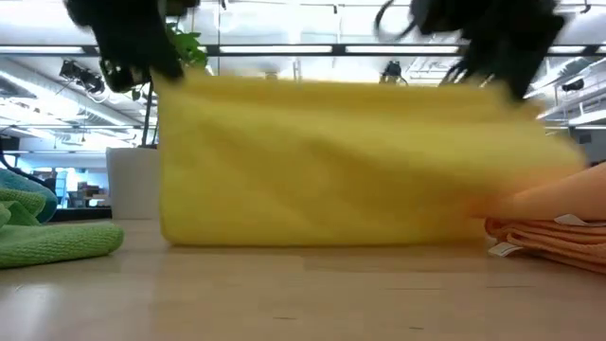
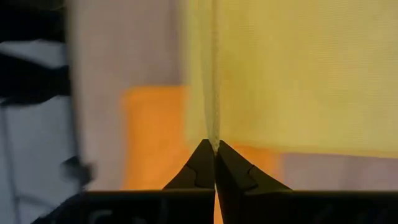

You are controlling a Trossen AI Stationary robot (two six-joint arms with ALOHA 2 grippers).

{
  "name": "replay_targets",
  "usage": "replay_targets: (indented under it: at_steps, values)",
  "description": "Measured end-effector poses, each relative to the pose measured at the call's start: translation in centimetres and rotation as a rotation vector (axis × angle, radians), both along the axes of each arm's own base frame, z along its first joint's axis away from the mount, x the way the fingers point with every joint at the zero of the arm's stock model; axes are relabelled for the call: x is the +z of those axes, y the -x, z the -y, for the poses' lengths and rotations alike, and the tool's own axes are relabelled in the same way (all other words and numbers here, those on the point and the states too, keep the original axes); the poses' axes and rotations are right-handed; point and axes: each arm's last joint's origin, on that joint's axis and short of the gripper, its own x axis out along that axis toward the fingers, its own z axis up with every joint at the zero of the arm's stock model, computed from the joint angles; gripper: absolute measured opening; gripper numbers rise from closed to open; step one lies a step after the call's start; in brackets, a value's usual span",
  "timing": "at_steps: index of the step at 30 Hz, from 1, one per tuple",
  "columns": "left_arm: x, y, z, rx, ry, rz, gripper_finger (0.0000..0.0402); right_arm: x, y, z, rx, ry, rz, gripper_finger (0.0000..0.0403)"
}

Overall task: Fold microfiber towels
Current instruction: Fold the yellow towel on the table

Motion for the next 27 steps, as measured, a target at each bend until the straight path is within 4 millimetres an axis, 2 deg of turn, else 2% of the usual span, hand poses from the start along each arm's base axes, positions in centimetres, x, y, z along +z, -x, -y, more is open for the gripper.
replay_targets:
  at_steps: [4,8,11,16,19,27]
  values:
    - [-0.8,-0.2,-2.2,0.098,-0.096,-0.084,0.0004,-0.6,-1.1,4.1,-0.092,0.094,-0.003,0.0003]
    - [-2.0,-1.4,-4.2,0.1,-0.186,-0.144,0.0004,-1.2,-1.2,8.2,-0.134,0.163,-0.03,0.0003]
    - [-3.5,-2.7,-5.7,0.093,-0.25,-0.184,0.0004,-2.6,-1.2,10.4,-0.146,0.177,-0.078,0.0003]
    - [-6.3,-4.9,-8.0,0.07,-0.316,-0.238,0.0004,-4.9,-1.5,12.3,-0.153,0.219,-0.15,0.0003]
    - [-7.3,-5.4,-9.2,0.078,-0.33,-0.272,0.0004,-5.7,-1.8,13.0,-0.167,0.269,-0.159,0.0003]
    - [-7.2,-5.5,-11.6,0.081,-0.373,-0.289,0.0004,-5.7,-1.9,14.2,-0.222,0.299,-0.138,0.0003]
